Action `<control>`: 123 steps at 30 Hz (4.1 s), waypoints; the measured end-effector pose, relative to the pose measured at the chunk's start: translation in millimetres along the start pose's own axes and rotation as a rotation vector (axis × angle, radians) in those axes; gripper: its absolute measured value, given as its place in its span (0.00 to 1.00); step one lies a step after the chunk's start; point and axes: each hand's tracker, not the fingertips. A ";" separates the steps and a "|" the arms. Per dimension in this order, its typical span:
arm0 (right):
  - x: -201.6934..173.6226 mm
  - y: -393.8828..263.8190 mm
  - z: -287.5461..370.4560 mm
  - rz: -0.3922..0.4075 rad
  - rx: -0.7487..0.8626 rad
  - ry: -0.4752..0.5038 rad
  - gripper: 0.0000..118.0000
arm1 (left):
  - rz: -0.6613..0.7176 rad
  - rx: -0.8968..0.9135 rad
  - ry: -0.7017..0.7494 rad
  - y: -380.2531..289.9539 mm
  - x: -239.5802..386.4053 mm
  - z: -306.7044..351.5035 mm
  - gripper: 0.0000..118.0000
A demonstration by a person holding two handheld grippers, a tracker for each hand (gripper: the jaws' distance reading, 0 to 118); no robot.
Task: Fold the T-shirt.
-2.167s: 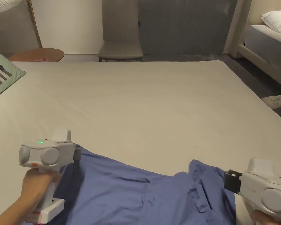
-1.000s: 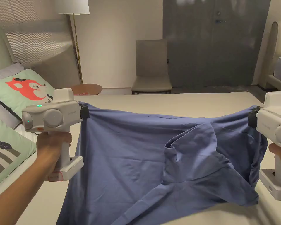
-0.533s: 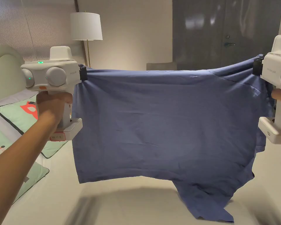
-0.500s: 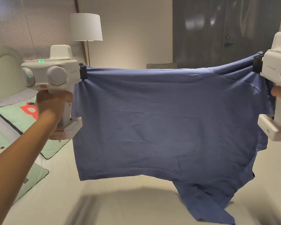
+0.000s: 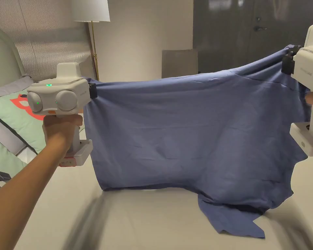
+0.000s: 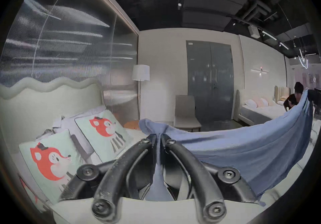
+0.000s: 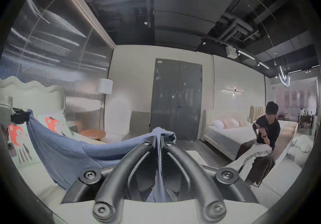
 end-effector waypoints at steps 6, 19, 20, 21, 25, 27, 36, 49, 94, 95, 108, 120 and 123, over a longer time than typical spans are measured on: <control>1.6 -88.0 14.4 -0.018 -0.166 0.023 0.03 | 0.011 -0.102 -0.023 -85.7 -4.2 12.5 0.01; 9.9 -239.2 173.4 -0.105 -0.424 0.082 0.03 | 0.040 -0.387 -0.051 -249.4 -27.5 137.1 0.01; 6.7 -246.3 189.3 -0.100 -0.445 0.090 0.03 | 0.041 -0.412 -0.049 -259.3 -30.3 150.6 0.01; 6.8 -250.9 202.2 -0.102 -0.449 0.093 0.03 | 0.047 -0.415 -0.047 -265.9 -35.2 159.8 0.01; 8.4 -270.3 255.1 -0.136 -0.493 0.105 0.03 | 0.086 -0.456 -0.047 -294.0 -54.3 204.5 0.01; 7.5 -277.0 280.3 -0.154 -0.500 0.105 0.03 | 0.094 -0.461 -0.047 -303.8 -61.3 226.7 0.01; -7.0 -288.4 384.2 -0.193 -0.566 0.103 0.03 | 0.075 -0.502 -0.033 -338.9 -89.6 317.2 0.01; -20.0 -352.0 400.9 -0.174 -0.859 0.031 0.03 | -0.025 -0.661 -0.012 -378.2 -81.4 344.6 0.03; -76.4 -193.8 367.0 -0.028 -0.209 0.024 0.00 | 0.069 -0.477 -0.050 -284.4 -39.8 325.8 0.01; -76.0 -195.5 366.3 -0.028 -0.214 0.025 0.00 | 0.073 -0.511 -0.040 -292.2 -45.9 325.2 0.01; -81.3 -200.8 365.0 -0.023 -0.266 0.048 0.00 | 0.030 -0.664 0.034 -359.0 -77.4 331.2 0.83; -60.0 -244.2 370.9 -0.022 -0.473 0.018 0.09 | -0.024 -0.604 -0.007 -355.0 -64.0 339.2 0.02; -46.2 -280.6 374.8 -0.066 -0.630 0.019 0.68 | -0.009 -0.573 -0.021 -338.8 -63.7 343.5 0.02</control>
